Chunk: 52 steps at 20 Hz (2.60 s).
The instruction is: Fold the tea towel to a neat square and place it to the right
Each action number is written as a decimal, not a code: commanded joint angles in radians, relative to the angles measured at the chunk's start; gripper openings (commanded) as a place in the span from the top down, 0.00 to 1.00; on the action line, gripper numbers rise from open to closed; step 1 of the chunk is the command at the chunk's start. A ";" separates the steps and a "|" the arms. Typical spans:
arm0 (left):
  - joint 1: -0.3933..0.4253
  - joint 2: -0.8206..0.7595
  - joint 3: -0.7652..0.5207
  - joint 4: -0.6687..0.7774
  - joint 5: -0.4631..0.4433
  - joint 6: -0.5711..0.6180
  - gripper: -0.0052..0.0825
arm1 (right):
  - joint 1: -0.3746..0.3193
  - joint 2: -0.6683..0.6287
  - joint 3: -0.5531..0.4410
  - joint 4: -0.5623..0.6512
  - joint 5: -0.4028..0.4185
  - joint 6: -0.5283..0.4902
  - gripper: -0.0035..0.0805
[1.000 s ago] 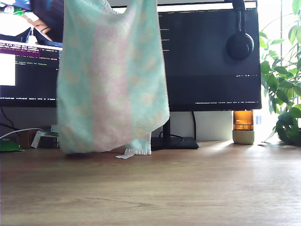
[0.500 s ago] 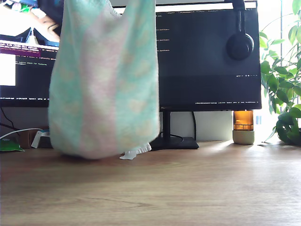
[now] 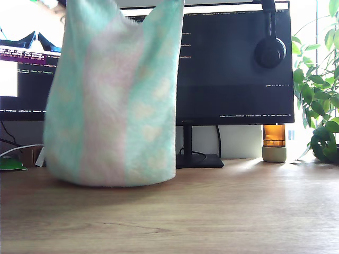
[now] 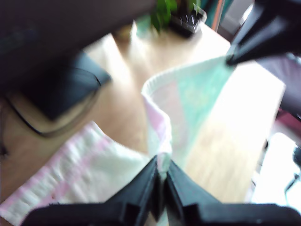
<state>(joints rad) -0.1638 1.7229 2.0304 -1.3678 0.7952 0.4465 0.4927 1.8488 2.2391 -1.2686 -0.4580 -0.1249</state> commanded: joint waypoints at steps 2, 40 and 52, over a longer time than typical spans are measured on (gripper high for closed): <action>-0.013 -0.037 -0.047 0.001 0.016 0.105 0.97 | 0.003 -0.019 0.001 0.000 0.013 -0.015 0.97; -0.118 -0.790 -1.100 0.258 -0.060 -0.169 0.97 | 0.233 -0.537 -0.999 0.260 0.102 0.101 0.97; -0.261 -0.809 -1.105 0.091 -0.051 -0.268 0.97 | 0.266 -0.650 -1.047 0.096 0.101 0.125 0.97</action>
<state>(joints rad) -0.4187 0.9173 0.9386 -1.2636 0.7418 0.1844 0.7574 1.2167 1.2186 -1.1606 -0.3603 -0.0006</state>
